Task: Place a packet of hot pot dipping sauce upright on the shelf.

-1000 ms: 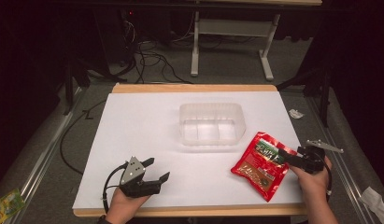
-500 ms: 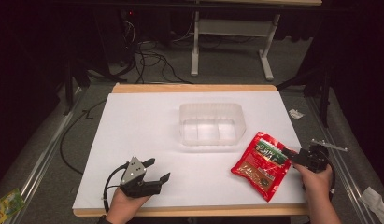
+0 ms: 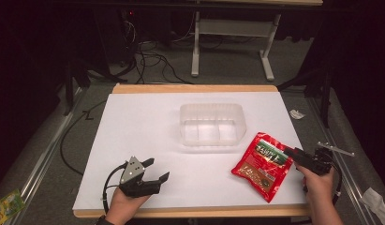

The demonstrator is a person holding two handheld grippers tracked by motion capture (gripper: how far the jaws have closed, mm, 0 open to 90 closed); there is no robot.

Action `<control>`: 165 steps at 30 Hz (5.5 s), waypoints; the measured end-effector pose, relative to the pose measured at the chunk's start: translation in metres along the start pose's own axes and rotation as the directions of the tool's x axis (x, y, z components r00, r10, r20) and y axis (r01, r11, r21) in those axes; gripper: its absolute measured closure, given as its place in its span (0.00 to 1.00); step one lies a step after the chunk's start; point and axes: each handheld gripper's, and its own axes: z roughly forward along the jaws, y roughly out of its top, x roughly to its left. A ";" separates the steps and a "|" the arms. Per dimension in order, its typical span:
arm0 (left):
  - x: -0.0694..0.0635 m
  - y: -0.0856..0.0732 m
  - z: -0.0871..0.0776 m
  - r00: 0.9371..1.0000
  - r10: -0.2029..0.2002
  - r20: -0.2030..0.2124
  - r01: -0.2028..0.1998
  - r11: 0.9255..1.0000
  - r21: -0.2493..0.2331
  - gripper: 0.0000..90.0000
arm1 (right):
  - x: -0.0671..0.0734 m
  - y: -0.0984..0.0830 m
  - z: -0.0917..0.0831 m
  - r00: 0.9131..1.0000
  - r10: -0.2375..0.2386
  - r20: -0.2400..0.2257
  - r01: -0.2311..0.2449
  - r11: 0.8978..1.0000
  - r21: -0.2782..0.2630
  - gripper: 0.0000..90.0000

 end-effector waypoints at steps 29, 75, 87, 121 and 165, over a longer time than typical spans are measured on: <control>-0.003 0.000 0.000 1.000 0.021 0.010 -0.021 1.000 0.001 0.27 | 0.027 -0.014 0.012 0.991 -0.133 -0.020 0.135 0.986 0.098 0.37; -0.008 0.001 -0.003 0.999 0.050 0.019 -0.049 0.999 -0.008 0.28 | 0.042 -0.009 -0.005 0.991 -0.121 -0.054 0.125 0.989 0.082 1.00; -0.008 0.002 -0.005 0.999 0.050 0.012 -0.050 0.999 -0.022 0.28 | 0.084 -0.003 -0.043 0.968 -0.208 -0.142 0.198 0.977 -0.084 1.00; -0.024 0.011 0.030 0.997 -0.003 0.073 0.006 0.999 -0.039 0.28 | 0.188 0.003 -0.060 0.824 -0.484 -0.295 0.397 0.865 -0.307 1.00; -0.056 0.046 0.061 0.985 0.028 0.168 0.001 0.986 -0.169 0.97 | 0.217 -0.032 -0.025 0.770 -0.493 -0.405 0.443 0.870 -0.217 0.69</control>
